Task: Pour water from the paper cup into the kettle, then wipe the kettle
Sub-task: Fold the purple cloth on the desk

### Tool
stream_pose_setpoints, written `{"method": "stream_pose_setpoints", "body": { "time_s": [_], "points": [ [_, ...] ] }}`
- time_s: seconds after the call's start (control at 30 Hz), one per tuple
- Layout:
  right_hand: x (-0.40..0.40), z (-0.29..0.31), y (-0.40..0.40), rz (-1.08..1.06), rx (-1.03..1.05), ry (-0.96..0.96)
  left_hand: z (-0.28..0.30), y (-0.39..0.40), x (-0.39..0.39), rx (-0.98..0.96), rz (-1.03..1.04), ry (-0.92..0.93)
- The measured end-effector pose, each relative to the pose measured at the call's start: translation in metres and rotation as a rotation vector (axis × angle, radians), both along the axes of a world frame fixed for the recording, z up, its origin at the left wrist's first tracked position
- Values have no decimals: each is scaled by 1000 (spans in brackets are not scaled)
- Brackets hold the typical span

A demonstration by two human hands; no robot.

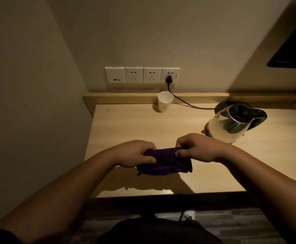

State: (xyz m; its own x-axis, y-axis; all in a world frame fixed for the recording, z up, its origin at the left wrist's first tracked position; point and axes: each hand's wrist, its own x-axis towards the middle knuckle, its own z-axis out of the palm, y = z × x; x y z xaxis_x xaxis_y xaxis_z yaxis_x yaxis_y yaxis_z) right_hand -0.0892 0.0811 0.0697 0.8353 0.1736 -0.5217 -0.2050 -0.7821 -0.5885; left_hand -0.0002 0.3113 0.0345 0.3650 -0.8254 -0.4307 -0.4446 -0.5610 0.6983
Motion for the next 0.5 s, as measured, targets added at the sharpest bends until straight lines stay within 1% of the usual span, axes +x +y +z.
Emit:
{"method": "stream_pose_setpoints", "body": {
  "time_s": [0.07, 0.17, 0.3, 0.37, 0.5],
  "points": [
    [-7, -1, -2, -14, 6, -33, 2, 1, 3, -7, -59, -19],
    [-16, -7, 0, -1, -40, -83, -4, -6, 4, -24, -116, -46],
    [-21, -30, 0, 121, -132, -81, -27, -16, 3, 24, -175, -19],
    [-19, -45, -8, 162, -159, -67, -43, -19, 4, 56, -198, -45],
    [-9, -79, -30, 81, -140, -27, -83, -31, 13, 52, -154, -132]
  ]
}}
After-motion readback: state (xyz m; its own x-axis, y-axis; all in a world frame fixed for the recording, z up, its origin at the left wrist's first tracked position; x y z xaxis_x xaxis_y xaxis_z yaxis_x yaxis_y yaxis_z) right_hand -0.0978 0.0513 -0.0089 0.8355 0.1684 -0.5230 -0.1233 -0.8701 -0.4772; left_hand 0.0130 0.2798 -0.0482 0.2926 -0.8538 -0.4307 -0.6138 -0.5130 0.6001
